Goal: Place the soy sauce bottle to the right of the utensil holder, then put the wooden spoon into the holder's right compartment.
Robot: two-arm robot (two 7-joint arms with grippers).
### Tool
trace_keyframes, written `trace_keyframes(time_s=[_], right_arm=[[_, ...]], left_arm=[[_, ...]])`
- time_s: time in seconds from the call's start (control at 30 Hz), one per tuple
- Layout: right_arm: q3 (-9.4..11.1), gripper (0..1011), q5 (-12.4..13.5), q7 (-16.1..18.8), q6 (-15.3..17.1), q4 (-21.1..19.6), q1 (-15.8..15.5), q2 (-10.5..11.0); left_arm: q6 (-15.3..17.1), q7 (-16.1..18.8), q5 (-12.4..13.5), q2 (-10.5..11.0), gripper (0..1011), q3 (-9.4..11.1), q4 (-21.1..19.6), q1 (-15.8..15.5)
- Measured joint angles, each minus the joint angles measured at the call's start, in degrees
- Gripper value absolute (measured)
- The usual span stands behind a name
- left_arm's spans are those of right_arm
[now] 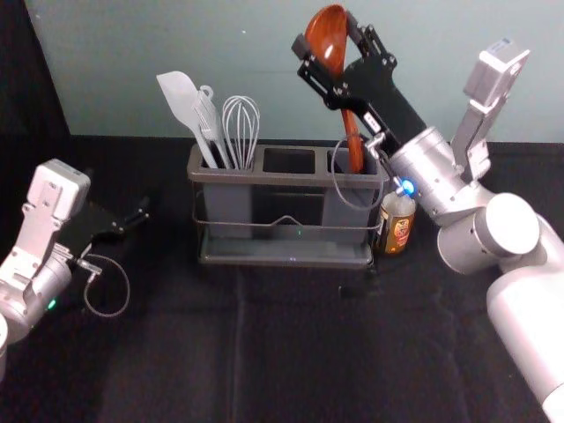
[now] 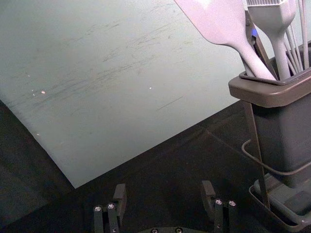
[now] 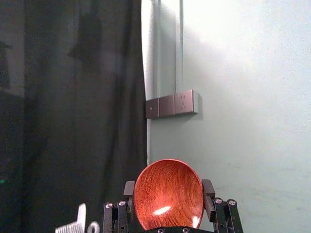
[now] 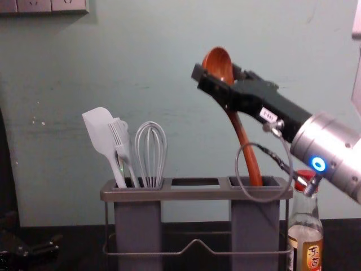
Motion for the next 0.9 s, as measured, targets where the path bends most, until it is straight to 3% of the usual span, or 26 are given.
trace_keyframes(time_s=[0.43,0.9], right_arm=[[0.81,838,-0.34,1.14,-1.03,3.12,-2.02,-0.66],[1.6,838,-0.24,1.2,-1.14,2.2,-5.04,-0.57]], left_arm=[[0.0,0.0,0.0,0.0,1005,0.0,0.0,0.0],[0.0,0.0,0.0,0.0,1005,0.0,0.0,0.0]])
